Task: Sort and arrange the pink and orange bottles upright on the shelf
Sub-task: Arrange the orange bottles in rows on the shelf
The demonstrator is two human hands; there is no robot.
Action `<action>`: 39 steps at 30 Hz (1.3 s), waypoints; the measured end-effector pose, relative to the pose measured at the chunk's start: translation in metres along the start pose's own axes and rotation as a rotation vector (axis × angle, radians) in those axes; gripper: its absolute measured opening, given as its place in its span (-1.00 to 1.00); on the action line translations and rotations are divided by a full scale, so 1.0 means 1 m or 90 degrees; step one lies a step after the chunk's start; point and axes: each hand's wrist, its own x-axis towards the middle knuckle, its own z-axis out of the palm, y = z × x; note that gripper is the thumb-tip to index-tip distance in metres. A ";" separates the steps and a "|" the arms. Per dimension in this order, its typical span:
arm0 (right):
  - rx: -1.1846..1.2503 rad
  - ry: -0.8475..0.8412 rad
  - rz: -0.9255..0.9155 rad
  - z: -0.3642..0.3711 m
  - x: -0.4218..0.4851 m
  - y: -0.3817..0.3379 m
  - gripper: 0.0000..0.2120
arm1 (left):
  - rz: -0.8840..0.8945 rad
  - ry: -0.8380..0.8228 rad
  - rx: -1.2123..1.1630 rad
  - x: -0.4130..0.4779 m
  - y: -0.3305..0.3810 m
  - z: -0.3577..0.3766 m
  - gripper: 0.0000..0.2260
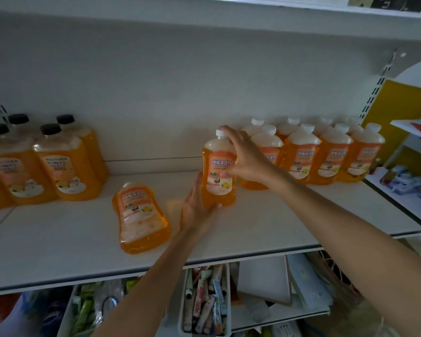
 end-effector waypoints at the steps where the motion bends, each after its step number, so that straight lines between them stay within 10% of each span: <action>1: 0.007 -0.004 0.012 0.000 0.004 0.001 -0.01 | -0.004 0.002 0.013 0.000 0.001 0.000 -0.06; 18: -0.192 0.100 -0.049 0.024 0.038 0.004 -0.15 | -0.037 -0.118 0.231 -0.006 0.013 0.003 -0.73; 28: -0.383 0.109 0.001 0.024 0.054 0.007 -0.09 | 0.090 -0.086 0.345 -0.011 0.024 0.005 -0.76; 39: -0.240 0.158 -0.123 0.019 0.039 -0.024 -0.25 | 0.139 -0.055 0.354 0.000 0.044 -0.049 -0.72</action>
